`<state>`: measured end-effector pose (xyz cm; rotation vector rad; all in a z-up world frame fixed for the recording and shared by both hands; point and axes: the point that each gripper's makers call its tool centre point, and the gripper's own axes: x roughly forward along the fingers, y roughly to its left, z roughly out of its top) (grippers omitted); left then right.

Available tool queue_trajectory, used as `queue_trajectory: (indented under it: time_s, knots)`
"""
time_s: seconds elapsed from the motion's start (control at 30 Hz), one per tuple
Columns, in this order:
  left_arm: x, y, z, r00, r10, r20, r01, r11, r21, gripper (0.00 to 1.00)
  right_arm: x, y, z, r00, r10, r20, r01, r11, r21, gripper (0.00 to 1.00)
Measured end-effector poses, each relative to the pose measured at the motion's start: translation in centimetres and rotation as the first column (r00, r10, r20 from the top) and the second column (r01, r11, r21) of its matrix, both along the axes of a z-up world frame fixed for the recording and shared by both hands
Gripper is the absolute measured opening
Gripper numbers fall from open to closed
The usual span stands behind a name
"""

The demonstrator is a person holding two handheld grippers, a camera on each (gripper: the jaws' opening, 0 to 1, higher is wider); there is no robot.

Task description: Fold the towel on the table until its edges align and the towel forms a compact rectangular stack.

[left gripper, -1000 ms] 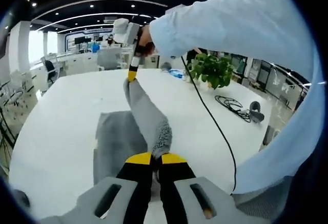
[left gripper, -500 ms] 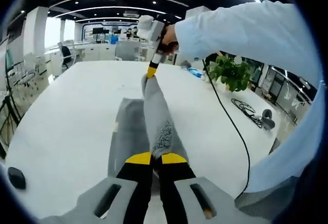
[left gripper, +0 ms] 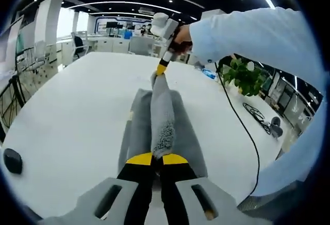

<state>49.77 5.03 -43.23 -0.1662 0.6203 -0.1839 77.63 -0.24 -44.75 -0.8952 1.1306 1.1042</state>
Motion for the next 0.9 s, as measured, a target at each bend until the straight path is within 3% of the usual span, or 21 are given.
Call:
queue_trajectory:
  time_s: [0.2, 0.6, 0.9]
  knots:
    - [0.0, 0.7, -1.0, 1.0, 0.008, -0.021, -0.008, 1.0, 0.02, 0.03, 1.0, 1.0, -1.9, 1.0, -0.009, -0.005, 0.009, 1.0, 0.013, 0.04]
    - [0.1, 1.5, -3.5, 0.997, 0.009, -0.082, -0.005, 0.999, 0.051, 0.03, 1.2, 2.8, -4.1, 1.0, -0.004, -0.011, 0.004, 1.0, 0.021, 0.05]
    - [-0.7, 1.5, -5.4, 0.99, 0.002, -0.138, 0.005, 0.999, 0.044, 0.04, 0.4, 3.2, -5.4, 1.0, 0.026, -0.01, -0.026, 1.0, 0.016, 0.07]
